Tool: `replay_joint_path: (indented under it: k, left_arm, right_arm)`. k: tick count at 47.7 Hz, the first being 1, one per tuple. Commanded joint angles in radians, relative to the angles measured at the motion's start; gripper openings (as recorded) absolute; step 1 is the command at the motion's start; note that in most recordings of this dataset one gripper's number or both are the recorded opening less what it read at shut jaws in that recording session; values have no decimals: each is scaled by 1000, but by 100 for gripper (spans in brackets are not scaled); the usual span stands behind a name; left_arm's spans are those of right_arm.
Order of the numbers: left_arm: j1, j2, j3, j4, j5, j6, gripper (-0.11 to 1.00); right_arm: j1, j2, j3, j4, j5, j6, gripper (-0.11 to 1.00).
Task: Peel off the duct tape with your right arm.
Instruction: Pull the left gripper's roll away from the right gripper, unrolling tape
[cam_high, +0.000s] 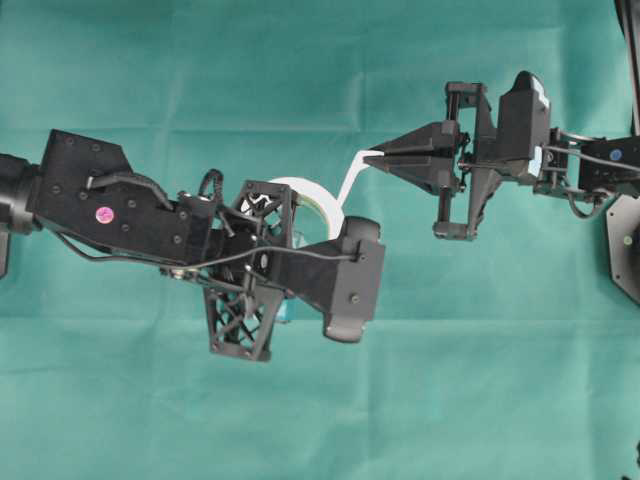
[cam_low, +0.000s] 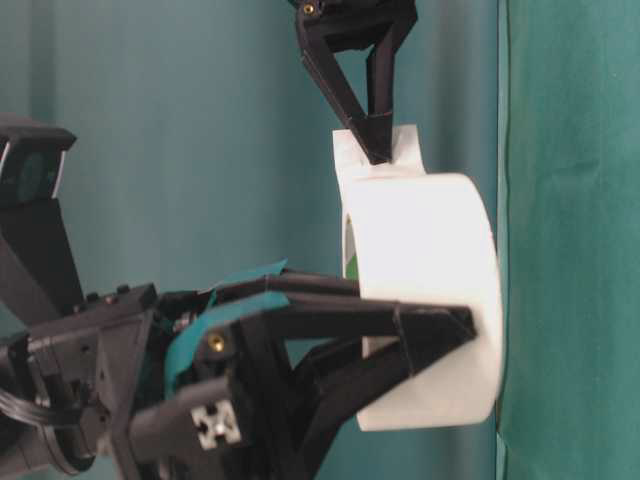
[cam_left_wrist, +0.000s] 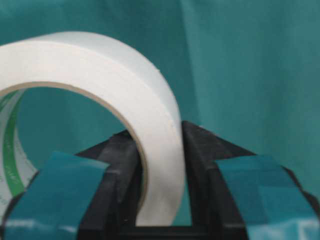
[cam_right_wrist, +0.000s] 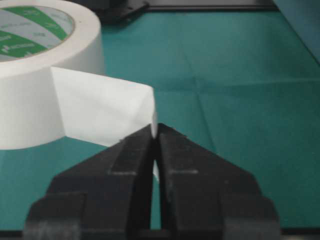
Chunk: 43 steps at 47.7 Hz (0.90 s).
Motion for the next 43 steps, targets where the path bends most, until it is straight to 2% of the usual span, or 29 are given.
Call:
replay_joint_path:
  k: [1, 14, 26, 43]
  left_arm:
    - [-55, -57, 0, -5, 2, 35, 21]
    - [-66, -103, 92, -6, -5, 52, 21]
    - [-84, -170, 176, -6, -60, 77, 21]
    - [-98, -190, 209, -6, -80, 104, 21]
  right_arm:
    - [-28, -6, -14, 11, -9, 0, -10]
    - [-37, -6, -15, 11, -9, 0, -10]
    - [-48, -5, -20, 12, -11, 0, -10]
    - [-57, -5, -11, 11, -11, 0, -10]
